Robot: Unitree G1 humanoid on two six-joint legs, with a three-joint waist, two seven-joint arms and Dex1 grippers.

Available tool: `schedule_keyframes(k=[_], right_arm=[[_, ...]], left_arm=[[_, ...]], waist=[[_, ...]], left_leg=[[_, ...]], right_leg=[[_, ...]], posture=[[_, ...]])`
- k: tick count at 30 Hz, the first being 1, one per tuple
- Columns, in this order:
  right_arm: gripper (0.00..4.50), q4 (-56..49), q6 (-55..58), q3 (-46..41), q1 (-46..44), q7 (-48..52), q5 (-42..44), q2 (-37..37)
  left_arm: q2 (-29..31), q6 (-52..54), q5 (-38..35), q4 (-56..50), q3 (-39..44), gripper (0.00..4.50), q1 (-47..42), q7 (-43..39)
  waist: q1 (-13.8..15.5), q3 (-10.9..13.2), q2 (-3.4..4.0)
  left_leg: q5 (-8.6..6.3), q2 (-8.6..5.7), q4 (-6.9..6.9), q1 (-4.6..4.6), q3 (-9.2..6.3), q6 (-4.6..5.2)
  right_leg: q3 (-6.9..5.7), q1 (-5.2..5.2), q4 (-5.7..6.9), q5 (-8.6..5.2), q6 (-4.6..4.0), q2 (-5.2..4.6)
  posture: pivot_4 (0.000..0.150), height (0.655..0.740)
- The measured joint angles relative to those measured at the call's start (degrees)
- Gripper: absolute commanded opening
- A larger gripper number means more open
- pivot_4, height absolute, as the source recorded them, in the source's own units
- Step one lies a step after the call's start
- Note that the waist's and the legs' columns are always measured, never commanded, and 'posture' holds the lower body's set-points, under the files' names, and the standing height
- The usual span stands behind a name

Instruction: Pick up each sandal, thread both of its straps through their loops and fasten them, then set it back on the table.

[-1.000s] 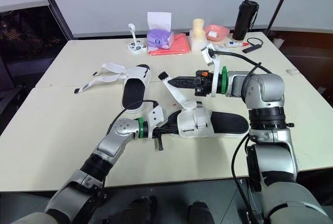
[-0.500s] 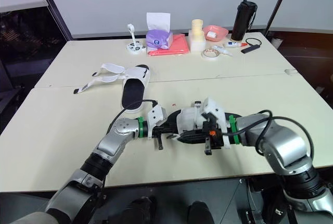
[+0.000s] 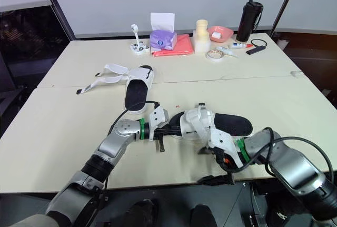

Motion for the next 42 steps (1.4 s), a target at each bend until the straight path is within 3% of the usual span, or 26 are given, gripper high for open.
schedule_keyframes(k=[10,23,26,33,34,42], right_arm=[[4.45,1.56,14.14,-15.54,-2.37,-5.98,12.81,1.11],[4.45,7.98,17.90,-8.20,-4.70,-9.87,12.53,5.81],[3.75,8.73,18.00,-7.54,-6.13,-10.13,12.45,6.12],[0.34,9.92,18.53,-6.01,-9.79,-9.67,12.69,7.28],[0.09,9.92,18.57,-6.01,-9.88,-9.53,12.81,7.28],[0.09,7.13,22.26,-7.15,-13.62,-7.33,17.96,6.58]], left_arm=[[-0.18,-0.12,0.18,0.00,-0.15,0.00,0.06,0.07],[-0.89,-0.26,0.66,0.08,-0.14,0.00,0.11,0.52],[-1.10,-0.25,0.74,0.05,-0.11,0.00,0.33,0.72],[-0.97,0.31,0.50,-1.05,-0.22,0.00,1.04,-0.52],[-0.90,0.50,0.39,-1.12,-0.28,0.00,1.04,-0.90],[0.07,1.15,-0.05,-1.95,-0.73,0.00,1.02,-2.48]], waist=[[0.93,0.00,-0.01],[0.93,0.00,0.00],[0.95,0.00,0.00],[0.95,0.00,0.00],[0.96,0.00,0.00],[0.85,0.00,0.00]], left_leg=[[-0.01,0.03,0.02,0.00,-0.01,0.01],[0.00,0.02,0.02,0.00,0.00,0.01],[-0.01,0.01,0.01,0.00,-0.01,0.01],[-0.01,0.01,0.00,0.00,-0.01,0.02],[-0.01,0.01,0.00,0.00,-0.01,0.02],[-0.02,0.02,-0.01,0.00,-0.01,0.03]], right_leg=[[-0.01,0.02,-0.04,0.00,-0.01,0.01],[-0.01,0.03,-0.06,0.00,-0.01,0.00],[-0.04,0.04,-0.08,0.00,-0.01,0.01],[-0.04,0.03,-0.08,0.00,-0.01,0.01],[-0.05,0.04,-0.08,0.00,-0.01,0.01],[-0.04,0.03,-0.07,0.00,-0.01,0.01]], posture=[[0.150,0.7400],[0.150,0.7400],[0.150,0.7400],[0.150,0.7400],[0.150,0.7400],[0.150,0.7400]])
